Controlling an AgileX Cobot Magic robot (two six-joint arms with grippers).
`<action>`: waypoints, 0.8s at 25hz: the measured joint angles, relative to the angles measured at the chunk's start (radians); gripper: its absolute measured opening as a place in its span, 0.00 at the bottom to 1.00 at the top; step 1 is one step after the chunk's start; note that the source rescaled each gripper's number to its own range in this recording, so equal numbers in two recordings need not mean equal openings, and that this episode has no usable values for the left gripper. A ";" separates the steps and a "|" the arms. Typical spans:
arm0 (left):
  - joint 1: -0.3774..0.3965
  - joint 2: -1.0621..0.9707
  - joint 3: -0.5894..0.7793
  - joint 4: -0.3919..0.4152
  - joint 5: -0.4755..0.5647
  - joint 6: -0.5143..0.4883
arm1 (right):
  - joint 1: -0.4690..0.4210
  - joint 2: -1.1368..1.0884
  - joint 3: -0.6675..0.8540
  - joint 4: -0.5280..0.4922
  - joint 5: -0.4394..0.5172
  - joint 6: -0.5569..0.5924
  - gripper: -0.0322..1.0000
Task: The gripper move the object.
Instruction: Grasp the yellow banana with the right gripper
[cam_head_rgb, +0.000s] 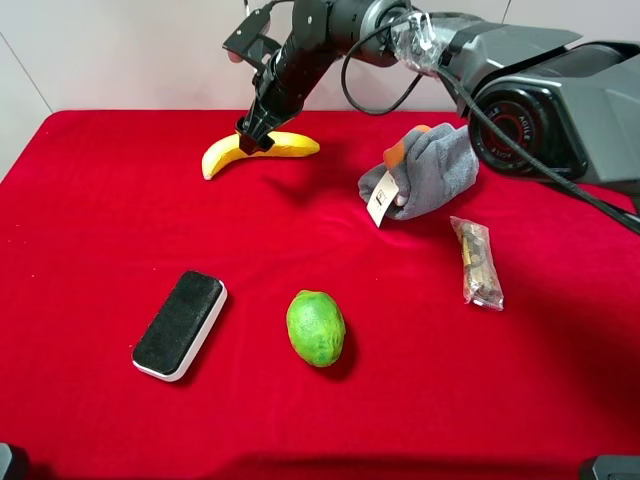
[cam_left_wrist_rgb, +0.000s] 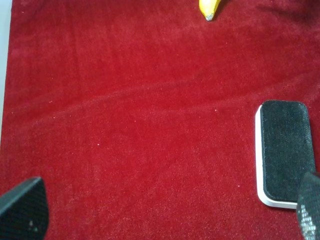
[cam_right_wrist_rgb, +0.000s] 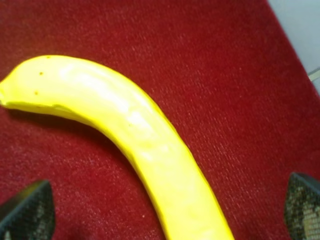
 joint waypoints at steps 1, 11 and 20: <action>0.000 0.000 0.000 0.000 0.000 0.000 | 0.000 0.004 0.000 0.001 -0.006 0.000 1.00; 0.000 0.000 0.000 0.000 0.000 0.000 | -0.015 0.046 0.000 0.017 -0.038 -0.021 1.00; 0.000 0.000 0.000 0.000 0.000 0.000 | -0.030 0.059 -0.001 0.038 -0.041 -0.034 1.00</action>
